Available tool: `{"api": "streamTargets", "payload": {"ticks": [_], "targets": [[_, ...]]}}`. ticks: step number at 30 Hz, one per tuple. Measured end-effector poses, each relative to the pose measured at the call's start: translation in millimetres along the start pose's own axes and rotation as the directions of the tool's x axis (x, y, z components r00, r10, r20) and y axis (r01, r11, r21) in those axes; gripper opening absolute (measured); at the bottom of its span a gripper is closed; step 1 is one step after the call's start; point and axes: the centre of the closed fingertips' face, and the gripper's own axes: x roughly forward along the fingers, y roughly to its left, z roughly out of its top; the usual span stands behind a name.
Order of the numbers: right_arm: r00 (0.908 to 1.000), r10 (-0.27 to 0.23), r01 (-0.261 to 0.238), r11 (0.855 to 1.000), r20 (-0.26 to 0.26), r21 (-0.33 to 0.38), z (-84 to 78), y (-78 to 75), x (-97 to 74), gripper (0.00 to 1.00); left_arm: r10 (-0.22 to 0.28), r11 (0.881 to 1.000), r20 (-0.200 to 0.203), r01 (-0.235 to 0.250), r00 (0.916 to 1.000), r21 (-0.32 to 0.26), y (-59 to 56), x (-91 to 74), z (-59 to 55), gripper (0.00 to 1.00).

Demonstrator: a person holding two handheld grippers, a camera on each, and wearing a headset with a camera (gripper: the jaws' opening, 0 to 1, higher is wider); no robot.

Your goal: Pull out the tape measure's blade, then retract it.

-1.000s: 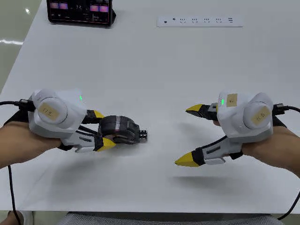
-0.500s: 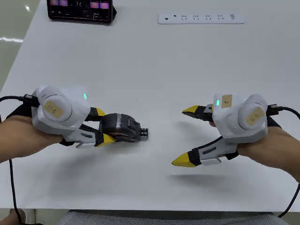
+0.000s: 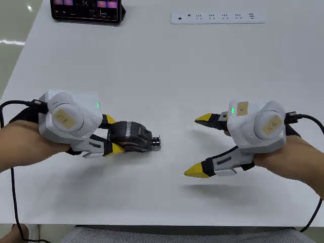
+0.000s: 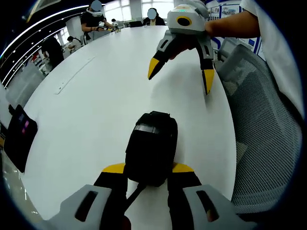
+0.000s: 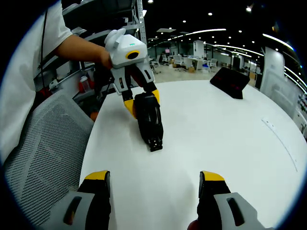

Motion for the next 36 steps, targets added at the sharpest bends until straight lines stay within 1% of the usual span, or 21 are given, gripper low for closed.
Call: {"api": "streamTargets", "payload": {"ticks": [6, 10, 15, 26, 31, 36], "targets": [[0.9999, -0.009, 0.009, 1.000, 0.005, 0.000, -0.8, -0.6, 0.6, 0.73, 0.006, 1.000, -0.002, -0.006, 1.0000, 0.010, 0.0, 0.2, -0.2, 0.26], [0.9999, -0.012, 0.012, 1.000, 0.006, 0.000, -2.8, -1.3, 2.2, 0.71, 0.009, 1.000, -0.014, -0.008, 0.9999, 0.017, 0.0, 1.1, -1.0, 0.26], [0.9998, -0.014, 0.014, 1.000, 0.016, 0.004, -0.5, -3.0, 4.2, 0.71, 0.010, 1.000, -0.034, -0.010, 0.9994, 0.019, 0.3, 1.2, -1.4, 0.26], [0.9993, -0.019, 0.019, 1.000, 0.033, 0.008, 3.9, -7.2, 6.0, 0.68, 0.008, 1.000, -0.036, -0.007, 0.9993, 0.021, 0.5, 0.5, -1.6, 0.25], [0.9985, -0.019, 0.019, 1.000, 0.051, 0.005, 6.7, -9.3, 10.6, 0.65, 0.007, 1.000, -0.037, -0.006, 0.9993, 0.023, 0.2, 0.3, -1.4, 0.25], [0.9983, -0.015, 0.016, 1.000, 0.057, -0.015, 10.3, -11.6, 20.1, 0.61, 0.005, 1.000, -0.038, -0.005, 0.9993, 0.021, 0.2, 0.5, -1.6, 0.25]]}}
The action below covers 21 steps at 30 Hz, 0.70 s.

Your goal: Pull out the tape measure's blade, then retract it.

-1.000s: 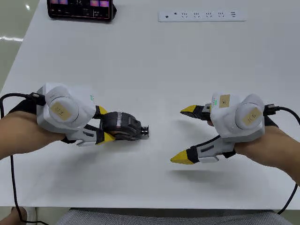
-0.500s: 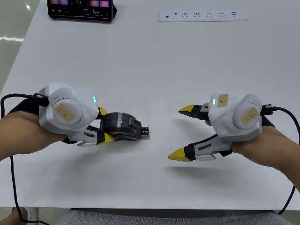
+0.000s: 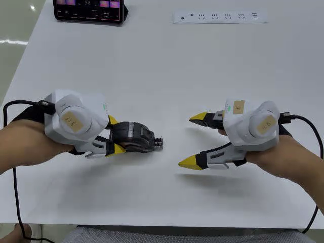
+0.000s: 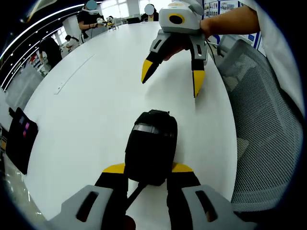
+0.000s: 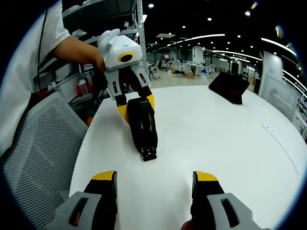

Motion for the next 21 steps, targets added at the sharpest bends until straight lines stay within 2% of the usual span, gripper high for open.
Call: {"api": "streamTargets", "payload": {"ticks": [8, 21], "targets": [[0.9999, 0.015, -0.015, 1.000, 0.008, -0.010, 3.4, -3.6, 14.7, 0.52, -0.001, 1.000, -0.001, 0.001, 1.0000, 0.001, -0.2, 0.3, -0.3, 0.25], [0.9981, 0.058, -0.057, 0.998, 0.022, -0.029, 9.1, 0.9, 31.2, 0.39, -0.004, 1.000, -0.007, 0.004, 1.0000, 0.002, 0.9, 0.2, -0.2, 0.25]]}}
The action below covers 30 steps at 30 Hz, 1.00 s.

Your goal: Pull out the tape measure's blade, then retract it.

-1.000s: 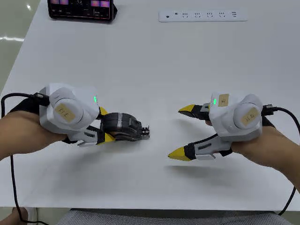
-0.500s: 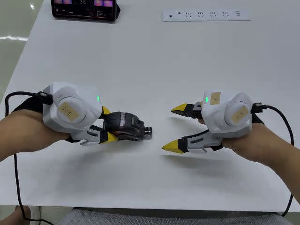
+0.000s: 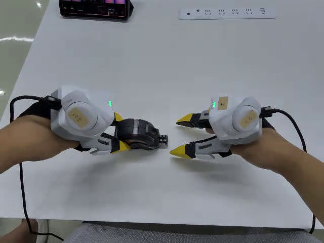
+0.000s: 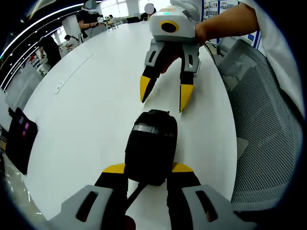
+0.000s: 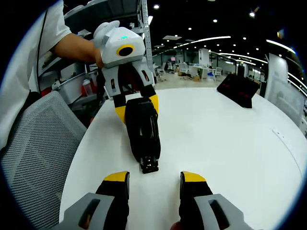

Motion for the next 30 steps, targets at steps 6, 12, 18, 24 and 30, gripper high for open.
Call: {"api": "streamTargets", "payload": {"ticks": [6, 12, 18, 24, 30], "targets": [[0.9999, 0.012, -0.012, 1.000, 0.010, -0.008, 3.0, 0.6, 5.4, 0.32, 0.000, 1.000, 0.000, 0.000, 1.0000, 0.000, 0.3, -0.4, 0.2, 0.25], [0.9993, 0.031, -0.031, 0.999, 0.019, -0.011, 4.7, 3.3, 11.4, 0.25, -0.001, 1.000, -0.001, 0.001, 1.0000, 0.001, 0.4, -0.6, 0.0, 0.25], [0.9989, 0.040, -0.040, 0.999, 0.024, -0.015, 5.2, 4.5, 14.9, 0.21, -0.001, 1.000, 0.000, 0.001, 1.0000, 0.002, 0.3, -0.7, -0.1, 0.25], [0.9985, 0.048, -0.048, 0.999, 0.026, -0.021, 6.0, 5.2, 18.4, 0.18, -0.002, 1.000, 0.001, 0.002, 1.0000, 0.003, 0.5, -0.9, -0.1, 0.25], [0.9978, 0.058, -0.057, 0.998, 0.032, -0.023, 8.1, 6.5, 22.5, 0.14, -0.002, 1.000, 0.001, 0.002, 1.0000, 0.004, 1.4, -1.0, -0.6, 0.26]]}}
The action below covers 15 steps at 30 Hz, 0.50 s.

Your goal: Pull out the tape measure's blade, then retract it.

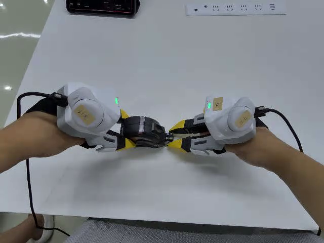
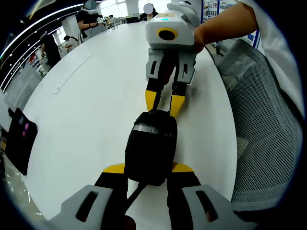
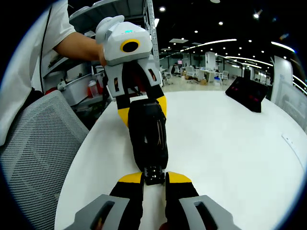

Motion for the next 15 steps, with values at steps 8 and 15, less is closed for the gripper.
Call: {"api": "streamTargets", "payload": {"ticks": [8, 15], "targets": [[1.0000, 0.008, -0.008, 1.000, 0.001, -0.008, 0.5, 0.6, 3.3, 0.13, 0.002, 1.000, 0.000, -0.002, 1.0000, 0.002, 0.7, 0.3, -0.7, 0.25], [0.9999, 0.015, -0.015, 1.000, 0.003, -0.019, 0.4, 0.5, 4.6, 0.13, 0.002, 1.000, -0.001, -0.002, 1.0000, 0.006, 0.8, 0.5, -0.7, 0.25]]}}
